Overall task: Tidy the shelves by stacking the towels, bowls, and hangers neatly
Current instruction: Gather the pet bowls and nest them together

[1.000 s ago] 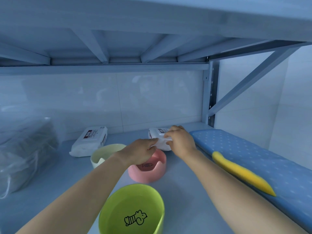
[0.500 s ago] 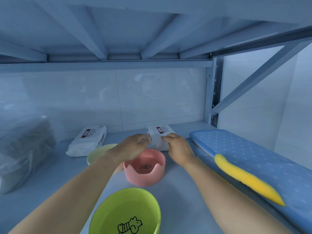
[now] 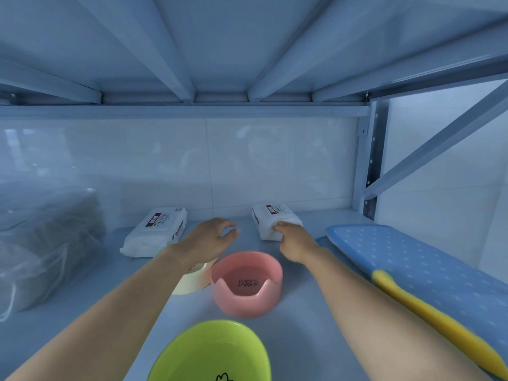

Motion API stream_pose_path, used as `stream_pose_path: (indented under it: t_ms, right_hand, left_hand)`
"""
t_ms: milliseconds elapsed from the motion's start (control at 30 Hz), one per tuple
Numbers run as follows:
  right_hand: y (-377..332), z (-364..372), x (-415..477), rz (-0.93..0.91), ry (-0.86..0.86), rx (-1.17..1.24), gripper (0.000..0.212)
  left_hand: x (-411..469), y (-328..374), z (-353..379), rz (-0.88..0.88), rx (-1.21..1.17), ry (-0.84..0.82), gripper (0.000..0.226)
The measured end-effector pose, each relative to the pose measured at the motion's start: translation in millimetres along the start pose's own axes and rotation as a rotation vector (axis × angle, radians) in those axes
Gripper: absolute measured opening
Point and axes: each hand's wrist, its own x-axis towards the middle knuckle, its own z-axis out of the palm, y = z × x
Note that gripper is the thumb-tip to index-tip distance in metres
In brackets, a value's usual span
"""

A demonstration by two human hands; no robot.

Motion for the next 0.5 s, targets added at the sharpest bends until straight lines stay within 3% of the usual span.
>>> stream_pose_path:
  t_ms: [200,333,500]
  right_hand:
    - [-15,-6,7,0.053,0.134,0.067,0.045]
    - [-60,2,9,-0.147,0.178,0.155,0.04]
    - [-122,23,1,-0.293,0.079,0.246,0.032]
  left_hand:
    - [-19,-36,-16,-0.076,0.104,0.047,0.039]
    - [-30,-63,-36,-0.181,0.14,0.09,0.034]
    - [-38,-97,-59,-0.206,0.244,0.078,0.032]
